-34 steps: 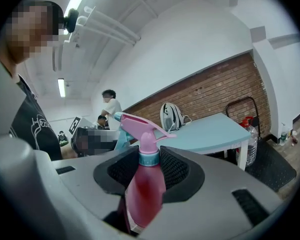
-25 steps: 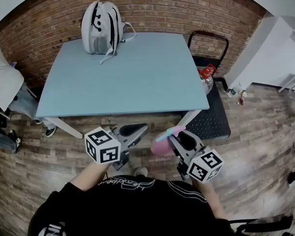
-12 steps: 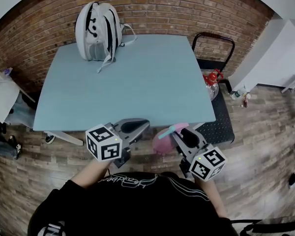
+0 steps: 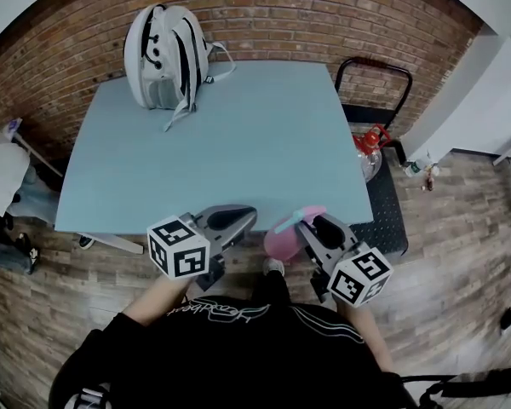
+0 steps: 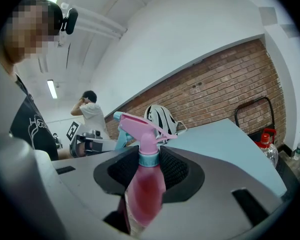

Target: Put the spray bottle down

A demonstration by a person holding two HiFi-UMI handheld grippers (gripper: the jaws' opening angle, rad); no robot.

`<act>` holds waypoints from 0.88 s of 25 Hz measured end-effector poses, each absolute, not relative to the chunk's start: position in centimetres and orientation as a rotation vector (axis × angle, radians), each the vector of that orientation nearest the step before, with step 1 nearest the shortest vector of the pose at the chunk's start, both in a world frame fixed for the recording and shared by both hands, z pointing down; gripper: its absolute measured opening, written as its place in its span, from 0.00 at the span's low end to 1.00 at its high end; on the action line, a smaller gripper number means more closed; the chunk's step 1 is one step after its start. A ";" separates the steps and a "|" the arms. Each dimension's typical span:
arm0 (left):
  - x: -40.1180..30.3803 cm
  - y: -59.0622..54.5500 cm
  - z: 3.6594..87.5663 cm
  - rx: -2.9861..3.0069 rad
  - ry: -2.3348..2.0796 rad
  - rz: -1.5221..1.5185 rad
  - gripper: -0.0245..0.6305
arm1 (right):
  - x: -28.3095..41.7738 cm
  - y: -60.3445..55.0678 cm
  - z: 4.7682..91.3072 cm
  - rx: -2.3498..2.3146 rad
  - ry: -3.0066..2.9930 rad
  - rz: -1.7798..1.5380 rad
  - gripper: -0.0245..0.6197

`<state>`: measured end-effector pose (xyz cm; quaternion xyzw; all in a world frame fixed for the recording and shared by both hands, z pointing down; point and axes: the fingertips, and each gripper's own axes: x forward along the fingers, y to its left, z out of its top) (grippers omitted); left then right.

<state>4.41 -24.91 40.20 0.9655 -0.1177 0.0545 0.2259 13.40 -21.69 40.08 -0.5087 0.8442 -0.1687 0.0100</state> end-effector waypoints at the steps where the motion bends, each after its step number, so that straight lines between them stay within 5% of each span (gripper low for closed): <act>1: 4.8 -25.5 40.4 2.655 -0.331 0.153 0.05 | 13.8 -22.4 40.1 -1.581 2.642 -0.529 0.24; 22: 11.0 -38.3 44.2 2.539 -0.454 0.136 0.05 | 19.9 -37.1 43.7 -1.533 2.790 -0.539 0.24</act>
